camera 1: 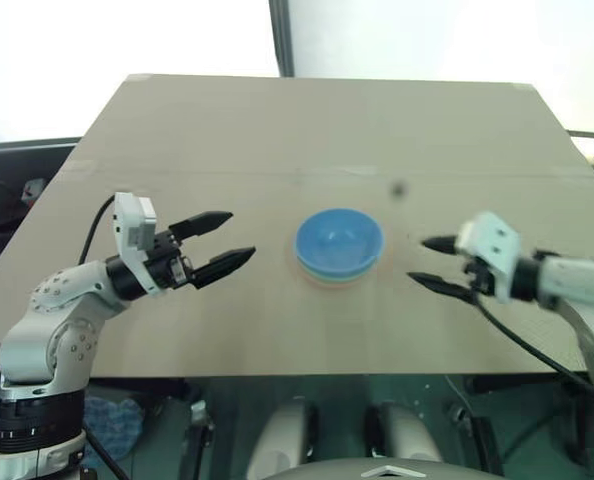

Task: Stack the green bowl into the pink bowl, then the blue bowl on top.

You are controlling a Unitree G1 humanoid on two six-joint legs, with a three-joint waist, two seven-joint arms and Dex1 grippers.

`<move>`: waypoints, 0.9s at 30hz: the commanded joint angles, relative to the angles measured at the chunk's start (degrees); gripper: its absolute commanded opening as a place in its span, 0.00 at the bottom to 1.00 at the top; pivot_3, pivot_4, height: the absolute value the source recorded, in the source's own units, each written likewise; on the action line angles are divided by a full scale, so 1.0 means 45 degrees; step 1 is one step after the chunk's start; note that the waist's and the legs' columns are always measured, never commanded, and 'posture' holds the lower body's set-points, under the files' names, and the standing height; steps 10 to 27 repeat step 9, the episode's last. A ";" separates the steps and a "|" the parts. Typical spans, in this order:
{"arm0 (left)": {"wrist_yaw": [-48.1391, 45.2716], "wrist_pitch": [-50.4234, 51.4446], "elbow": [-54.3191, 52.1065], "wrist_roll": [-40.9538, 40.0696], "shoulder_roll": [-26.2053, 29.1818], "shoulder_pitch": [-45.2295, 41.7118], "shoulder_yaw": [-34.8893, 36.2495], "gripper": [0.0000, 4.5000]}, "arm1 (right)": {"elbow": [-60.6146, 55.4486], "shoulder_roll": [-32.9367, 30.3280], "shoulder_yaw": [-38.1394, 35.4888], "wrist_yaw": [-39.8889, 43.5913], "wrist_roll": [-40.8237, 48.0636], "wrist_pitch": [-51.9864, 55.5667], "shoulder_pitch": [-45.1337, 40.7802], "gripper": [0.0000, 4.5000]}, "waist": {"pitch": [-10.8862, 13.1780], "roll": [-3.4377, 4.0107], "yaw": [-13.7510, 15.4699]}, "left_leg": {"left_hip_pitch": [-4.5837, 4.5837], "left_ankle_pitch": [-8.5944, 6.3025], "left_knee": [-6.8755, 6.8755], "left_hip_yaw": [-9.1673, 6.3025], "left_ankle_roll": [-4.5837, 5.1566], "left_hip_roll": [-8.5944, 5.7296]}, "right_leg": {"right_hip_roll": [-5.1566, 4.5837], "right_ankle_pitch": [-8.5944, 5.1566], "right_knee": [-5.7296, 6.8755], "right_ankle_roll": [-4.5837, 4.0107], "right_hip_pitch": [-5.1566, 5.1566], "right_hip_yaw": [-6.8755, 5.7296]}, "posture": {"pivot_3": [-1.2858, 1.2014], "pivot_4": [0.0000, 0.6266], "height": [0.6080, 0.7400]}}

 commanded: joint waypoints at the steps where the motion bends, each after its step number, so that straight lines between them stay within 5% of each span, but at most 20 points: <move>1: 0.0213 -0.0404 -0.0608 0.0182 -0.0092 0.0461 0.0204 1.00 | -0.0304 0.0040 -0.1838 0.0688 0.0928 -0.1537 0.1614 0.65 | -0.0004 0.0005 0.0016 | 0.0005 0.0001 0.0000 -0.0001 -0.0002 0.0000 | 0.0000 0.0000 0.0007 0.0000 0.0000 0.0000 | 0.52 0.24 1.00; 8: 0.0439 -0.1000 -0.0846 0.0605 -0.0487 0.1793 0.0134 1.00 | 0.0728 0.0307 -0.3362 0.1258 0.2138 -0.2800 0.3608 0.65 | -0.0008 0.0034 0.0043 | 0.0086 -0.0028 0.0014 -0.0005 0.0046 0.0013 | 0.0000 -0.0002 0.0009 -0.0003 0.0087 -0.0002 | 0.52 0.24 1.00; 27: 0.0452 -0.1073 -0.0898 0.0594 -0.0534 0.1865 0.0139 1.00 | 0.0894 0.0354 -0.3353 0.1230 0.2157 -0.3113 0.3669 0.65 | -0.0008 0.0034 0.0043 | 0.0126 -0.0033 0.0007 -0.0005 0.0050 0.0013 | -0.0003 -0.0013 -0.0001 -0.0021 0.0129 -0.0002 | 0.52 0.24 1.00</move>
